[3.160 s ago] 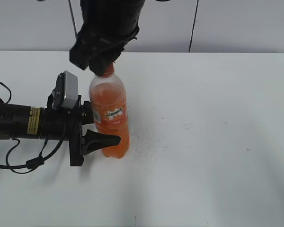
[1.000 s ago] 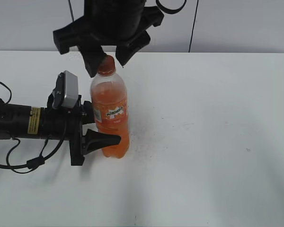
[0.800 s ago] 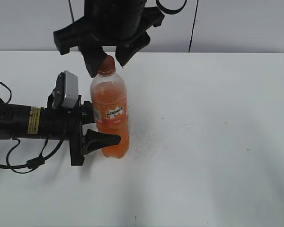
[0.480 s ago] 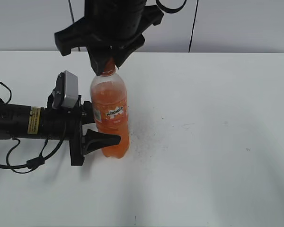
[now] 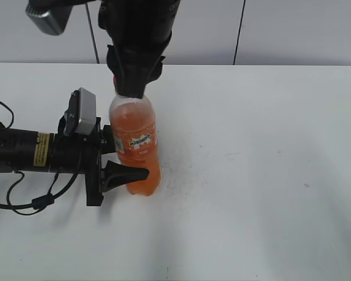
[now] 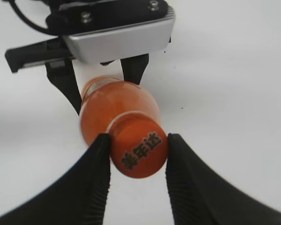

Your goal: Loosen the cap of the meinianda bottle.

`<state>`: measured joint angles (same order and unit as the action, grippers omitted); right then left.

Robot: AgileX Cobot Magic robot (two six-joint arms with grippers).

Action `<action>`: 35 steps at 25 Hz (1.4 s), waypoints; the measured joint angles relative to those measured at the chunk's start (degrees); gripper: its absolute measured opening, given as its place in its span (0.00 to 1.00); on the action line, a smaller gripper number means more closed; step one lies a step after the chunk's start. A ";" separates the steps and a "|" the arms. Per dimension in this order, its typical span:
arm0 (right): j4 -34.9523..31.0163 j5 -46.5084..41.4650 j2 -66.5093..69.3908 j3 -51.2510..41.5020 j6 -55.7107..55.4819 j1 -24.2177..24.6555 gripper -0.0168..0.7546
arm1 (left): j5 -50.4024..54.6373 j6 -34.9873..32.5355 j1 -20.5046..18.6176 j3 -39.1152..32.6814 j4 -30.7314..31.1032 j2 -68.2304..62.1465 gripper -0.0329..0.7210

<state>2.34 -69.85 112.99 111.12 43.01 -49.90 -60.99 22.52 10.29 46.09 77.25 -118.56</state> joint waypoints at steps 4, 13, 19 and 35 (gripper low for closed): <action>0.20 0.00 -0.12 0.00 16.31 0.00 0.37 | 0.00 -0.11 0.00 0.00 0.06 0.00 0.58; 0.64 0.00 -0.14 0.00 21.99 0.00 0.37 | 0.00 -0.17 0.00 0.00 0.00 0.00 0.58; -0.04 0.02 -0.72 0.00 19.28 0.00 0.60 | 0.05 -0.05 0.05 0.00 -0.10 0.00 0.58; 1.05 0.02 -4.24 2.00 -50.53 0.00 0.74 | 0.11 0.08 0.05 0.00 -0.10 0.00 0.58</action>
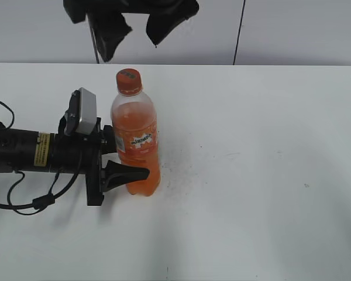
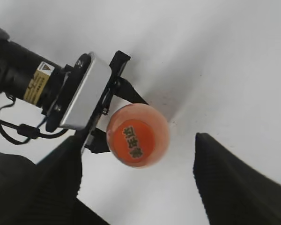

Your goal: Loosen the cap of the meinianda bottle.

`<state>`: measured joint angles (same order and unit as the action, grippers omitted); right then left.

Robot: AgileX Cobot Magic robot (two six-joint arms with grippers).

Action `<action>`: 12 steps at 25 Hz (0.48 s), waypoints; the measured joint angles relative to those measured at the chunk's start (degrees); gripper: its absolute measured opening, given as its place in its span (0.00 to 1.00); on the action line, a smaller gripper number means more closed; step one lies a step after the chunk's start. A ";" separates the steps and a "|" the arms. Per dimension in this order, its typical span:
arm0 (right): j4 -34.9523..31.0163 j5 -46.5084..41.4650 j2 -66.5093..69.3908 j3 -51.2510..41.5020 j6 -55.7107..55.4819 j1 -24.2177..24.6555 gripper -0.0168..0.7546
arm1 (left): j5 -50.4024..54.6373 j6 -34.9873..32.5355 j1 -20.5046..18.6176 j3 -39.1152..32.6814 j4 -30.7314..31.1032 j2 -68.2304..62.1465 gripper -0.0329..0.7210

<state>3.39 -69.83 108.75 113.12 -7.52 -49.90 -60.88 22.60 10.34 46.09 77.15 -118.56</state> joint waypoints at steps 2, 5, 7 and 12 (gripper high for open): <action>-0.92 0.00 0.00 0.02 -3.54 0.00 0.73 | 0.00 0.00 0.00 0.00 0.00 0.00 0.58; -1.51 -0.05 0.47 0.09 -5.13 0.00 0.72 | 0.06 0.05 0.00 0.00 0.00 0.00 0.58; -1.51 -0.05 1.09 0.09 -5.43 0.00 0.72 | 0.06 0.05 0.00 0.00 0.00 0.00 0.58; -1.31 -0.05 2.75 -0.56 -5.74 0.00 0.72 | 0.06 0.05 0.00 0.00 0.00 0.00 0.58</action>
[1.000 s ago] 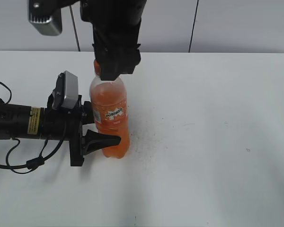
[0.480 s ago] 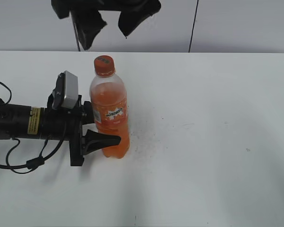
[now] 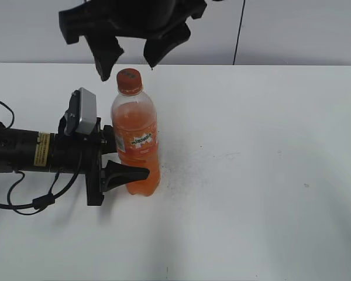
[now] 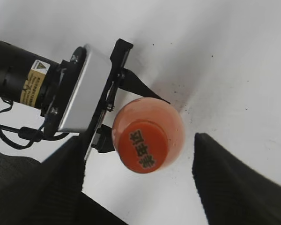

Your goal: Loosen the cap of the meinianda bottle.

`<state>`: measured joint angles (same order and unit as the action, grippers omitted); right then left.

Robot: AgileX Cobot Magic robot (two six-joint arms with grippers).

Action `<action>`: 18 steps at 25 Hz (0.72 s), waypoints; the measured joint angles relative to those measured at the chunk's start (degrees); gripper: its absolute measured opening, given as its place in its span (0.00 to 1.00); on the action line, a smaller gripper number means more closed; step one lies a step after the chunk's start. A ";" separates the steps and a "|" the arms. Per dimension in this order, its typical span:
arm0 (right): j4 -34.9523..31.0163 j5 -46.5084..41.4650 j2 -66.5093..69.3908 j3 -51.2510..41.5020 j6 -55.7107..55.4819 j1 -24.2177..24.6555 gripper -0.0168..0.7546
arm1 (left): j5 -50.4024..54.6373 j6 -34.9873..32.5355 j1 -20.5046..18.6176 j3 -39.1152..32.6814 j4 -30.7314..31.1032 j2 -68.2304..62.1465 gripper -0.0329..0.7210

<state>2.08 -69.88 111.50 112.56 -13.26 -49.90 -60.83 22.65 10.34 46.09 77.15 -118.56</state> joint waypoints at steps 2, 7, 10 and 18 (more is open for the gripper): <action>0.05 0.00 0.61 -0.23 -0.02 0.00 0.71 | 0.00 0.00 0.00 0.00 0.00 0.00 0.58; 0.05 0.00 1.12 -0.34 -0.07 0.00 0.66 | 0.00 0.00 0.00 0.00 0.00 0.00 0.58; 0.05 0.00 1.25 -0.34 -0.07 0.00 0.62 | 0.00 0.00 0.00 0.00 0.00 0.00 0.58; 0.05 0.00 1.92 -0.35 -0.07 0.00 0.57 | -0.04 0.00 0.00 0.00 0.00 0.00 0.58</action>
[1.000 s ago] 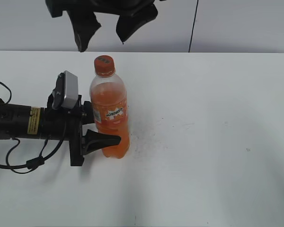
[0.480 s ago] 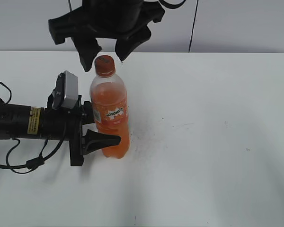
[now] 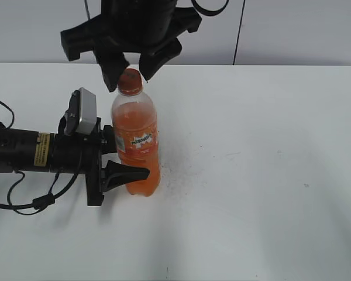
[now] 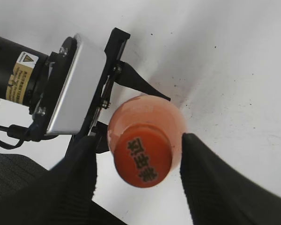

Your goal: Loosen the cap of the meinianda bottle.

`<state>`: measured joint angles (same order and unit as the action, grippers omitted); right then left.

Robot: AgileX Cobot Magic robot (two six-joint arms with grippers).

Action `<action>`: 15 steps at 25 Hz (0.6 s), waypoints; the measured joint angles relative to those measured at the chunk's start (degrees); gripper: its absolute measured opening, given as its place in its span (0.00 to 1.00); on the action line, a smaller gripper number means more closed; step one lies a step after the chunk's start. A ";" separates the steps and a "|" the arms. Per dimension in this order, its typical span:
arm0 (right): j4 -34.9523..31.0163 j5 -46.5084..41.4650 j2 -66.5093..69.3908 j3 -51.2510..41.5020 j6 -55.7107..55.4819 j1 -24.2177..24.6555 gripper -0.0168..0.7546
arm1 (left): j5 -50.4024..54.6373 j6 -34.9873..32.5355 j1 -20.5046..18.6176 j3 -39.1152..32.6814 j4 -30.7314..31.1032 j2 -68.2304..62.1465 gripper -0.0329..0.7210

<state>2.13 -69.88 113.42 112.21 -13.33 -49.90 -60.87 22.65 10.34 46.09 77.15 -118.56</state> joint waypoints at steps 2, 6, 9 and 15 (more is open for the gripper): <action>0.00 0.00 0.00 0.00 -0.02 0.00 0.52 | 0.00 0.00 0.00 0.00 0.00 0.00 0.58; 0.27 -0.06 0.00 0.00 0.95 0.00 0.37 | 0.00 0.05 0.00 0.00 0.00 0.00 0.58; 0.27 -0.06 0.00 0.00 6.20 0.00 0.37 | 0.00 0.05 0.00 0.00 0.00 0.00 0.58; 0.11 0.00 0.00 0.00 35.06 0.00 0.37 | 0.00 0.05 0.00 0.00 0.05 0.00 0.58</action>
<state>2.24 -69.88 113.42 112.21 21.73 -49.90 -60.87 22.71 10.34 46.09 77.21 -118.56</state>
